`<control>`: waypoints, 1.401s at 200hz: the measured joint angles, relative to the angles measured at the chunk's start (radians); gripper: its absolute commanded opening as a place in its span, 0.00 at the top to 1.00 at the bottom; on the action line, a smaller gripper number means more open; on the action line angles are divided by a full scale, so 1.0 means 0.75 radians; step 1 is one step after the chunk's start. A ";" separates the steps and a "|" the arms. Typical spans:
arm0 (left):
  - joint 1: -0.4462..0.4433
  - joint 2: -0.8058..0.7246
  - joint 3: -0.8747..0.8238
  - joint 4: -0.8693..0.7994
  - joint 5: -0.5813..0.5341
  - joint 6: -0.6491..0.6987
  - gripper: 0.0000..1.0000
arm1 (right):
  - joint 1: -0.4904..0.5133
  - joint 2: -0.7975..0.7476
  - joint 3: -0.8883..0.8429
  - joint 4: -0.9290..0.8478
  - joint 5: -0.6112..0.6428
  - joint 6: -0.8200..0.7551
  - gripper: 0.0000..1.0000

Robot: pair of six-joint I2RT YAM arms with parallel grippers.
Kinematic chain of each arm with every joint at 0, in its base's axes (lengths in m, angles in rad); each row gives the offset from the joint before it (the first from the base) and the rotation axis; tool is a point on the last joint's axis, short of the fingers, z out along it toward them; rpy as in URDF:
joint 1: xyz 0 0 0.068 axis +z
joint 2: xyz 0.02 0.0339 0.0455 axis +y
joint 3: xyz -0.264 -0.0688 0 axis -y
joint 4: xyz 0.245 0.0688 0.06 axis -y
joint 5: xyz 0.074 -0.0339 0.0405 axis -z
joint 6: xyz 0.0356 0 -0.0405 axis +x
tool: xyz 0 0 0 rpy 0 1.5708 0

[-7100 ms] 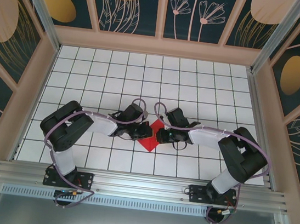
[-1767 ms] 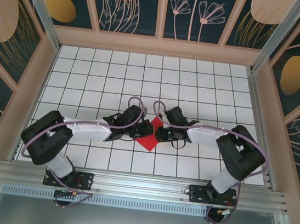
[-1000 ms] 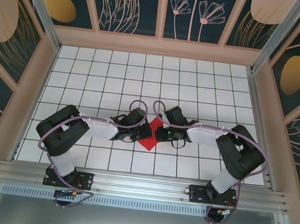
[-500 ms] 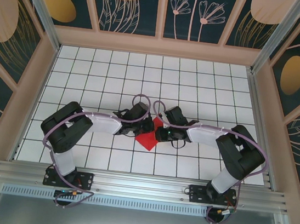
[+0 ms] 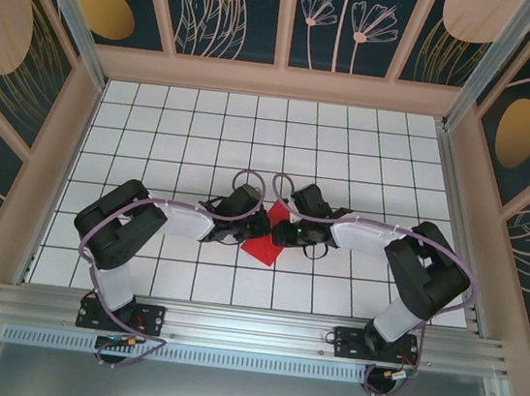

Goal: Fold a paper plane with a square sheet of paper (pick it up from the middle)
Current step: Fold the triangle a second time at the center of the table.

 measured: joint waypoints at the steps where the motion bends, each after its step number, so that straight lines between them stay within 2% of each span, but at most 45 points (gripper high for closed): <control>1: 0.000 0.000 -0.001 0.002 0.000 0.000 0.91 | -0.001 -0.005 0.000 -0.004 0.002 0.001 0.59; 17: 0.000 -0.001 -0.010 0.022 0.000 0.000 0.91 | -0.014 -0.078 0.000 -0.052 0.035 0.038 0.55; 31: 0.000 -0.001 -0.012 0.028 0.000 0.000 0.91 | -0.018 -0.158 -0.004 -0.066 0.044 0.064 0.56; 62: 0.000 -0.001 -0.012 0.032 0.001 -0.001 0.91 | -0.017 -0.315 -0.072 -0.009 -0.036 0.141 0.83; 93: 0.000 -0.001 -0.012 0.033 0.005 0.000 0.92 | 0.003 -0.312 -0.158 0.080 -0.164 0.212 0.94; 139: 0.001 0.000 -0.012 0.033 0.006 0.000 0.92 | 0.077 -0.114 -0.167 0.202 -0.312 0.274 0.95; 184: 0.001 0.000 -0.012 0.034 0.007 0.000 0.92 | 0.108 0.045 -0.136 0.246 -0.343 0.296 0.94; 280: 0.004 0.006 -0.013 0.046 0.016 -0.001 0.93 | 0.098 -0.022 -0.306 0.415 -0.417 0.337 0.90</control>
